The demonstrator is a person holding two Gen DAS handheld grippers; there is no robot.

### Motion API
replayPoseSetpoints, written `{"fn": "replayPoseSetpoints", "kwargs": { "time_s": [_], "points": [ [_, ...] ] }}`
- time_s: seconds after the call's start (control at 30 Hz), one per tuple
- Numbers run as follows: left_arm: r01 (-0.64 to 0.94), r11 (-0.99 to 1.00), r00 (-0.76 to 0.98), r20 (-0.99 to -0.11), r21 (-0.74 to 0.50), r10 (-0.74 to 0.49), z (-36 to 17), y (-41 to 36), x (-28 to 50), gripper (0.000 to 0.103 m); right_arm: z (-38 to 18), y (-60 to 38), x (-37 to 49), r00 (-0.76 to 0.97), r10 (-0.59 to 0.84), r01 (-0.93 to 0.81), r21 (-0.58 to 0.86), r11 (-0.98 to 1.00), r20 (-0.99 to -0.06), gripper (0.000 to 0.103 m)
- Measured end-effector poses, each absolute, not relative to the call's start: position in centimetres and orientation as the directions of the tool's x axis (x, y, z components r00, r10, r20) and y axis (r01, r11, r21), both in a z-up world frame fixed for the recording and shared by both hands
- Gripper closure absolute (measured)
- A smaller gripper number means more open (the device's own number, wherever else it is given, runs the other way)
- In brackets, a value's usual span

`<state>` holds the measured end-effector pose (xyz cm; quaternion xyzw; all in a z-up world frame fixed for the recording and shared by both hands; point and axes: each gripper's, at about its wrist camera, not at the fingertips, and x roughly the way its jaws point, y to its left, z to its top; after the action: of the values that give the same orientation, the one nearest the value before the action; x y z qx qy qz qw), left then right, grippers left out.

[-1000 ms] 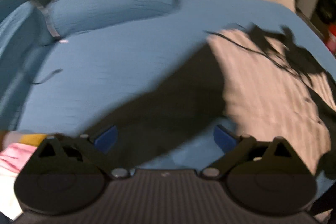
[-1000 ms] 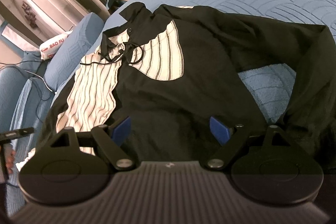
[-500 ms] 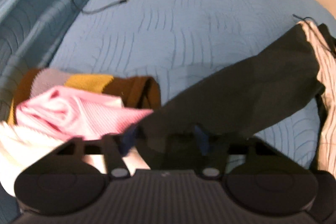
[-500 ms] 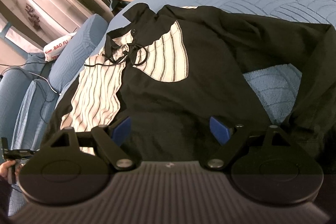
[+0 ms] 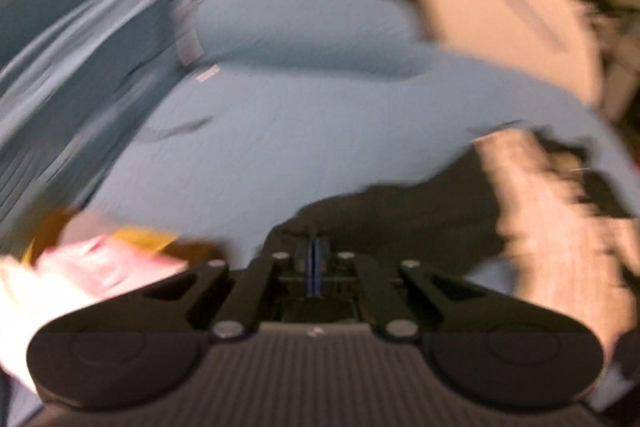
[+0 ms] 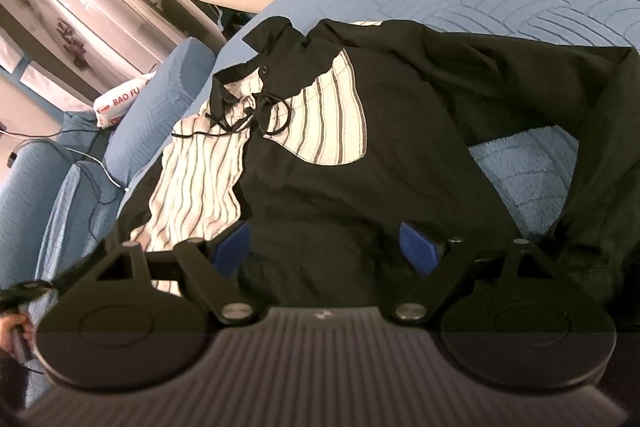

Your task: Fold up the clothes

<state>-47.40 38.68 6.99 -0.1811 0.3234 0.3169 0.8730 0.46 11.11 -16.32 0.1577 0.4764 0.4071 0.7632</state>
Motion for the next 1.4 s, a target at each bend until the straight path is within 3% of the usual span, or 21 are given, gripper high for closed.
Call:
{"fn": "replayPoseSetpoints", "kwargs": {
  "time_s": [0.17, 0.27, 0.33, 0.43, 0.53, 0.63, 0.67, 0.7, 0.77, 0.83, 0.93, 1.0, 1.07, 1.17, 1.27, 1.4],
  "points": [
    [-0.308, 0.941, 0.776, -0.609, -0.139, 0.164, 9.9, 27.2, -33.5, 0.101, -16.2, 10.3, 0.6, 0.236, 0.783, -0.450, 0.650, 0.612, -0.575, 0.018],
    [-0.082, 0.971, 0.776, -0.625, -0.223, -0.078, 7.2, 19.0, -23.6, 0.100, -16.2, 9.5, 0.8, 0.260, 0.782, -0.430, 0.657, 0.619, -0.566, 0.018],
    [-0.026, 0.961, 0.709, -0.683, -0.275, -0.176, 2.3, 15.3, -17.8, 0.099, -16.1, 9.0, 0.9, 0.276, 0.781, -0.417, 0.662, 0.623, -0.560, 0.018],
    [-0.078, 0.968, 0.510, -0.844, -0.237, -0.165, -7.2, 12.3, -12.0, 0.099, -16.1, 8.2, 1.1, 0.300, 0.778, -0.397, 0.670, 0.628, -0.552, 0.018],
    [-0.128, 0.963, 0.516, -0.845, -0.237, -0.139, -9.1, 12.0, -11.8, 0.093, -16.0, 7.4, 1.3, 0.324, 0.775, -0.376, 0.677, 0.632, -0.543, 0.018],
    [-0.115, 0.954, 0.515, -0.838, -0.276, -0.180, -7.7, 12.4, -12.3, 0.067, -16.0, 6.6, 1.4, 0.348, 0.770, -0.355, 0.685, 0.636, -0.535, 0.018],
    [-0.111, 0.951, 0.516, -0.834, -0.289, -0.193, -7.2, 12.5, -12.5, 0.063, -16.0, 6.4, 1.5, 0.356, 0.769, -0.348, 0.688, 0.637, -0.532, 0.018],
    [-0.113, 0.946, 0.535, -0.821, -0.305, -0.201, -6.4, 12.5, -13.2, 0.050, -16.0, 6.1, 1.5, 0.364, 0.767, -0.341, 0.690, 0.638, -0.529, 0.018],
    [-0.116, 0.932, 0.582, -0.784, -0.343, -0.216, -4.5, 12.7, -14.7, 0.010, -15.1, 4.6, 1.6, 0.433, 0.772, -0.323, 0.719, 0.615, -0.466, 0.018],
    [-0.111, 0.918, 0.650, -0.727, -0.379, -0.221, -2.5, 13.1, -16.4, 0.001, -13.9, 2.5, 1.5, 0.530, 0.738, -0.311, 0.713, 0.628, -0.419, 0.018],
    [-0.087, 0.903, 0.746, -0.629, -0.422, -0.221, 0.1, 13.8, -18.7, 0.000, -12.7, -0.4, 2.1, 0.643, 0.627, -0.272, 0.634, 0.724, -0.440, 0.018],
    [-0.114, 0.917, 0.790, -0.595, -0.382, -0.150, 0.8, 14.4, -19.5, 0.000, -13.2, -1.6, 3.4, 0.642, 0.529, -0.191, 0.552, 0.812, -0.555, 0.019],
    [-0.198, 0.927, 0.758, -0.649, -0.319, -0.062, -0.5, 15.5, -18.6, 0.000, -14.1, -1.8, 4.3, 0.598, 0.448, -0.130, 0.471, 0.873, -0.665, 0.017],
    [-0.355, 0.913, 0.640, -0.764, -0.202, 0.081, -4.1, 18.1, -16.8, 0.000, -14.7, 0.0, 4.2, 0.544, 0.421, -0.172, 0.394, 0.903, -0.726, 0.018],
    [-0.417, 0.895, 0.496, -0.865, -0.157, 0.080, -9.3, 19.8, -15.1, 0.000, -15.3, 1.8, 4.0, 0.491, 0.385, -0.217, 0.317, 0.923, -0.782, 0.018],
    [-0.350, 0.936, 0.524, -0.837, -0.040, 0.160, -11.0, 18.1, -15.2, 0.000, -16.1, 4.2, 3.8, 0.421, 0.324, -0.284, 0.216, 0.934, -0.847, 0.019]
  ]
}}
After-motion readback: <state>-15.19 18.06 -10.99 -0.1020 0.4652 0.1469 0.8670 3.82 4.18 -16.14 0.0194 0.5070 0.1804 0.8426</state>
